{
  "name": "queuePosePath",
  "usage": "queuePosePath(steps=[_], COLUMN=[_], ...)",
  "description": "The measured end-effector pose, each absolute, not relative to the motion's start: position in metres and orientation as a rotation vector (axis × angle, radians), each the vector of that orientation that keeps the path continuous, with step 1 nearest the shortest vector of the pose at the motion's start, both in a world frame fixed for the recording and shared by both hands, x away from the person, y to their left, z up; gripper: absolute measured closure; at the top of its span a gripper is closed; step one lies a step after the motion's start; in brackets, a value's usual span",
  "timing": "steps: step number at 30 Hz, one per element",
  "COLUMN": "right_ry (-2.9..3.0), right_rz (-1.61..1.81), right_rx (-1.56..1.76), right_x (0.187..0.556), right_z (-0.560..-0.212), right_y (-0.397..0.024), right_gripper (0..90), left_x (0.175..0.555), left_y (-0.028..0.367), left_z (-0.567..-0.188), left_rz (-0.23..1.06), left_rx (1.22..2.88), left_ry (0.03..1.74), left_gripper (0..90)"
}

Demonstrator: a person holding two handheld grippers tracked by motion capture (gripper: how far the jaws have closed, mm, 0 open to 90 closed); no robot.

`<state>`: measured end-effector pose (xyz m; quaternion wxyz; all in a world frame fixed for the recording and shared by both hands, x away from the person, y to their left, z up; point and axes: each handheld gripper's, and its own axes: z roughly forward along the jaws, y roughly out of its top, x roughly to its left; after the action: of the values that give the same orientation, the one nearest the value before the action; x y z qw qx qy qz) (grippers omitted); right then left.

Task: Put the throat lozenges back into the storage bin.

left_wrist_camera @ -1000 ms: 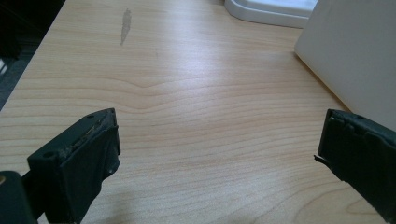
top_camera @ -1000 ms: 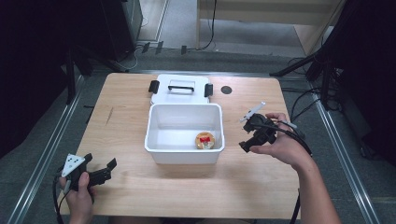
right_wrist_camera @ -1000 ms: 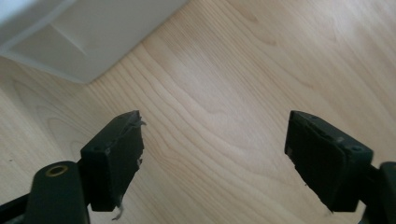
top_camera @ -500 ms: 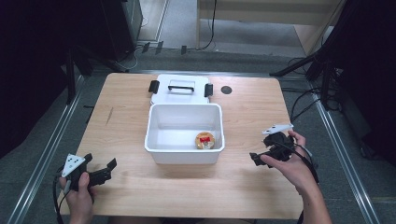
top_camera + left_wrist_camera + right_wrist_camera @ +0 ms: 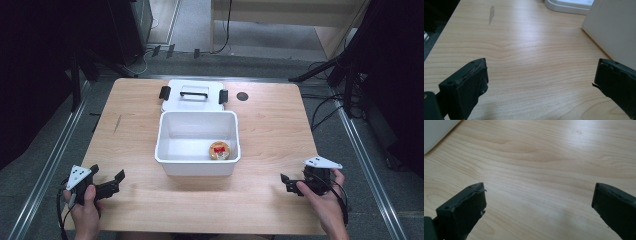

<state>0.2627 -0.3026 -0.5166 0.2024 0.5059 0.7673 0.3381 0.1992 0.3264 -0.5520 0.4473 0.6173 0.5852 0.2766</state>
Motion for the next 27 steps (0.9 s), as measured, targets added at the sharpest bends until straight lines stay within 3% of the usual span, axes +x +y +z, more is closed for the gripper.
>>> queuePosePath(steps=[16, 27], right_ry=[1.965, 1.790], right_rz=[1.055, 1.222], right_rx=[1.491, 1.535], right_x=[0.232, 0.222], right_z=[-0.543, -0.547], right_y=[-0.341, -0.358], right_gripper=[0.5, 5.9], left_x=[0.199, 0.200], left_y=[0.326, 0.325], left_z=[-0.552, -0.552], left_rz=[0.688, 0.692], left_rx=[1.534, 1.540], left_ry=[1.448, 1.446], left_gripper=[0.0, 0.0])
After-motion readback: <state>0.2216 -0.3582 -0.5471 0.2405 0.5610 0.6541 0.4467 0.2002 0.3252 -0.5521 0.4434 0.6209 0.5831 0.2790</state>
